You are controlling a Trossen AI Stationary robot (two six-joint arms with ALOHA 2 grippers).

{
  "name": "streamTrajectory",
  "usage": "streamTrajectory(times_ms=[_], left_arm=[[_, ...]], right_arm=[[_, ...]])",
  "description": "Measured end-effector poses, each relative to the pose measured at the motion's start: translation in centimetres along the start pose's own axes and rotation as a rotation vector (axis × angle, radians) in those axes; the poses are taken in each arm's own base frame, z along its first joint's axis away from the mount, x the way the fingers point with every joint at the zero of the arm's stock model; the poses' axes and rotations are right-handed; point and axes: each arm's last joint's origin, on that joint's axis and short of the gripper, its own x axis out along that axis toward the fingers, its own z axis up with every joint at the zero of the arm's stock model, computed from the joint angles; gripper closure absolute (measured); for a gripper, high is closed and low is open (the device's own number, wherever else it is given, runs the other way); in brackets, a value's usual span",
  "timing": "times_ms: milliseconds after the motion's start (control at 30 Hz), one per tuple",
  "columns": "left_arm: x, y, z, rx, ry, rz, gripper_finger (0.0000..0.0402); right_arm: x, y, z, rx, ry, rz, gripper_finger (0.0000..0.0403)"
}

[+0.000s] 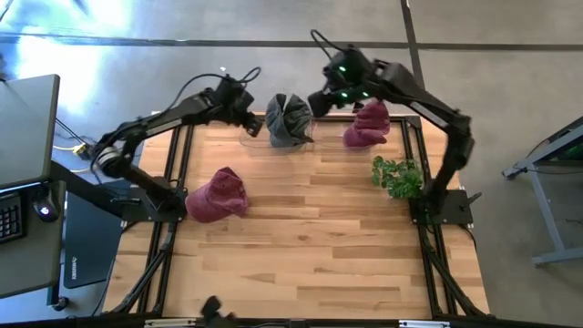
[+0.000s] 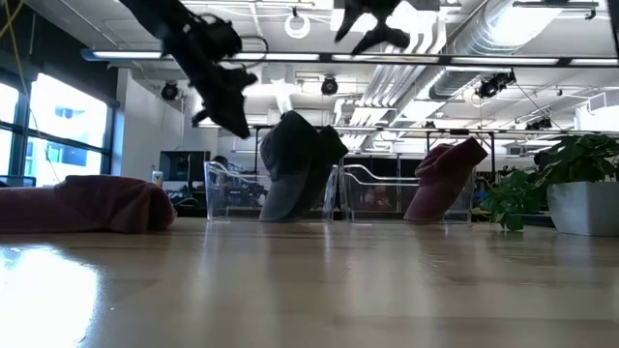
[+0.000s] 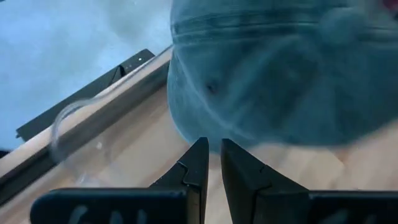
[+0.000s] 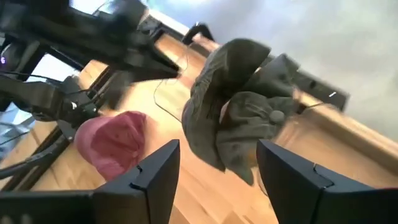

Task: Pick & Place hat
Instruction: Put the gray cap into the left transparent bin, then put the red cap into the right transparent bin

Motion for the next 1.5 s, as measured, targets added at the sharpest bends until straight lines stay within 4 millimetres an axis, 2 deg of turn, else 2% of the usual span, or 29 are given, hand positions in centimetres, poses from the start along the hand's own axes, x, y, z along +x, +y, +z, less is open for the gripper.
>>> streamTrajectory(times_ms=[133,200,267,333,400,533,600,733,933,1067,1167,1333,1500], left_arm=[[3.8,-0.7,0.5,0.006,-0.045,-0.049,0.0363],[5.5,-1.2,0.6,0.003,-0.069,-0.081,0.0363],[6.4,-1.9,1.0,0.013,-0.129,-0.136,0.0363],[7.2,-2.7,1.5,0.038,-0.192,-0.196,0.0363],[7.9,-3.4,1.2,0.052,-0.181,-0.232,0.0363],[7.9,-4.9,0.9,0.077,-0.182,-0.241,0.0363],[7.0,-5.1,0.9,0.079,-0.181,-0.237,0.0363],[2.3,-5.4,2.6,0.115,-0.206,-0.227,0.0363],[-4.8,-6.2,1.4,0.232,0.009,-0.133,0.0363],[-9.2,-6.3,-2.0,0.247,0.235,-0.062,0.0363],[-11.1,-6.5,-4.8,0.176,0.409,-0.037,0.0363],[-12.7,-7.2,-9.2,0.007,0.632,-0.024,0.0363],[-12.7,-8.2,-13.4,-0.11,0.797,-0.068,0.0349]], right_arm=[[-4.8,2.3,-1.9,-0.052,-0.083,-0.027,0.0201],[-6.7,3.3,-2.7,-0.051,-0.126,-0.027,0.0203],[-8.2,4.1,-3.5,-0.048,-0.162,-0.023,0.0204],[-9.2,4.8,-4.2,-0.049,-0.186,-0.018,0.0203],[-9.9,5.4,-4.8,-0.066,-0.202,-0.011,0.0203],[-10.4,6.1,-5.6,-0.098,-0.21,-0.025,0.0203],[-10.4,6.3,-5.7,-0.129,-0.212,-0.031,0.0203],[-9.6,6.6,-5.8,-0.195,-0.197,-0.044,0.0203],[-7.5,7.1,-5.8,-0.26,-0.162,-0.085,0.0203],[-6.5,7.6,-6.2,-0.307,-0.15,-0.128,0.0204],[-6.5,7.9,-6.9,-0.338,-0.134,-0.163,0.0203],[-6.9,8.2,-8.6,-0.371,-0.078,-0.243,0.0203],[-7.5,8.7,-10.2,-0.403,-0.041,-0.294,0.0204]])
